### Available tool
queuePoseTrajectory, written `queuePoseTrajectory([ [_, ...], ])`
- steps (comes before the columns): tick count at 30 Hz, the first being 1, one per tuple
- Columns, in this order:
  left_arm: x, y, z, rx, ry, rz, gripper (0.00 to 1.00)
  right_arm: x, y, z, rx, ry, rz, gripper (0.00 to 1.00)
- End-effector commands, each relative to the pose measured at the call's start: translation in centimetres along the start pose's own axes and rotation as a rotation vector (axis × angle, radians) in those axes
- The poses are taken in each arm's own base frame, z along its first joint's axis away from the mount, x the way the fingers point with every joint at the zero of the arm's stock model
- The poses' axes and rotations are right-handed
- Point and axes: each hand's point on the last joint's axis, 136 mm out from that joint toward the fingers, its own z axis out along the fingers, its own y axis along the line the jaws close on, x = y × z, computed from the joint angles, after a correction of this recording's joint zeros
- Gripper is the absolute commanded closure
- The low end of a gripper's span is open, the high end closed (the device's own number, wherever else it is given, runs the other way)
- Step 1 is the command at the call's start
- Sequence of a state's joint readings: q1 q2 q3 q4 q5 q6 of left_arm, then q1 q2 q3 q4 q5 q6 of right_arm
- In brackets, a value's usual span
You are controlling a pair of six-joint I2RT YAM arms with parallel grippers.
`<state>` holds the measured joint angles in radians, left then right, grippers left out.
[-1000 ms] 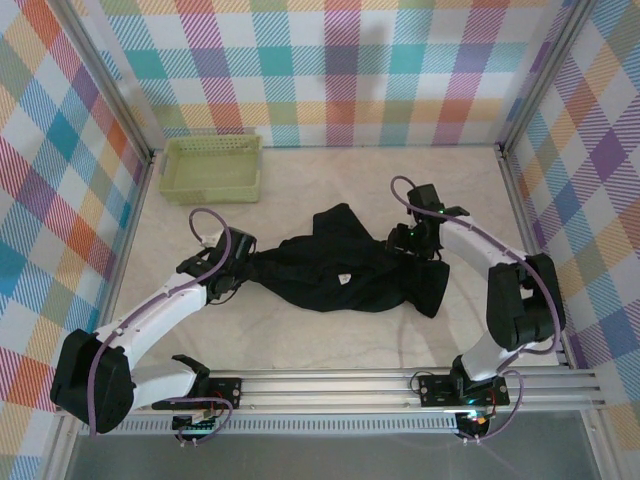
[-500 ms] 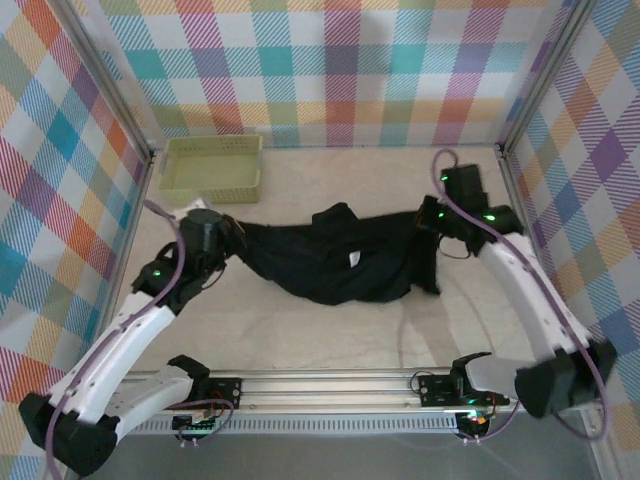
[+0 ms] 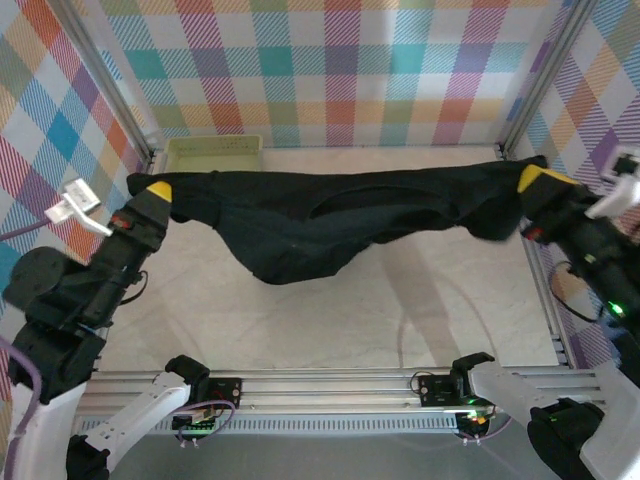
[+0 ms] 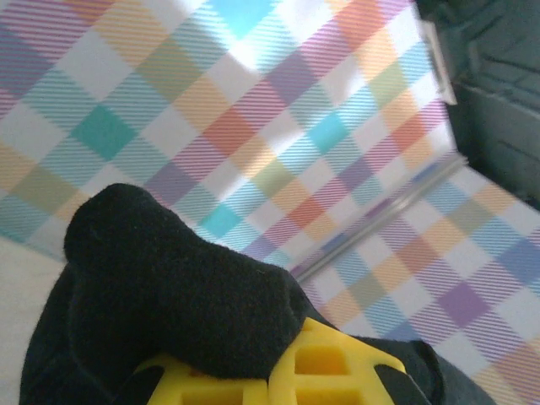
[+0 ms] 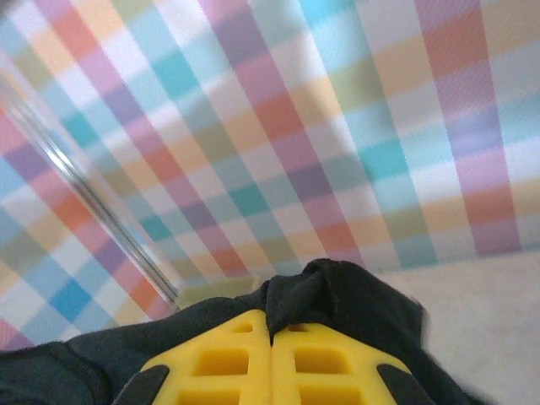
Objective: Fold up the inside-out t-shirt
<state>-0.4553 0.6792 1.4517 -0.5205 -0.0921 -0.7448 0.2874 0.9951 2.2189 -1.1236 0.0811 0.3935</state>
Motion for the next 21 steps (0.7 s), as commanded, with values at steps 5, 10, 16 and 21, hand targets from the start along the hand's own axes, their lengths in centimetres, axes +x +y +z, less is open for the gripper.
queuePoseTrajectory([
  [5,-1.3,-2.2,0.8,0.057,-0.023,-0.015,1.0,-3.4,0.9,-0.3,-0.009,-0.103,-0.049,1.0],
  [10,1.5,2.9,6.0,-0.154,0.035,-0.003,1.0,-0.8,-2.1,7.8,0.134,0.005,-0.078,1.0],
  [16,8.3,14.4,14.0,-0.544,0.145,0.089,1.0,7.2,-7.7,20.1,0.297,0.183,-0.15,1.0],
  [21,13.1,23.9,19.1,-0.796,0.205,0.113,1.0,16.1,-13.4,29.2,0.392,0.395,-0.135,1.0],
])
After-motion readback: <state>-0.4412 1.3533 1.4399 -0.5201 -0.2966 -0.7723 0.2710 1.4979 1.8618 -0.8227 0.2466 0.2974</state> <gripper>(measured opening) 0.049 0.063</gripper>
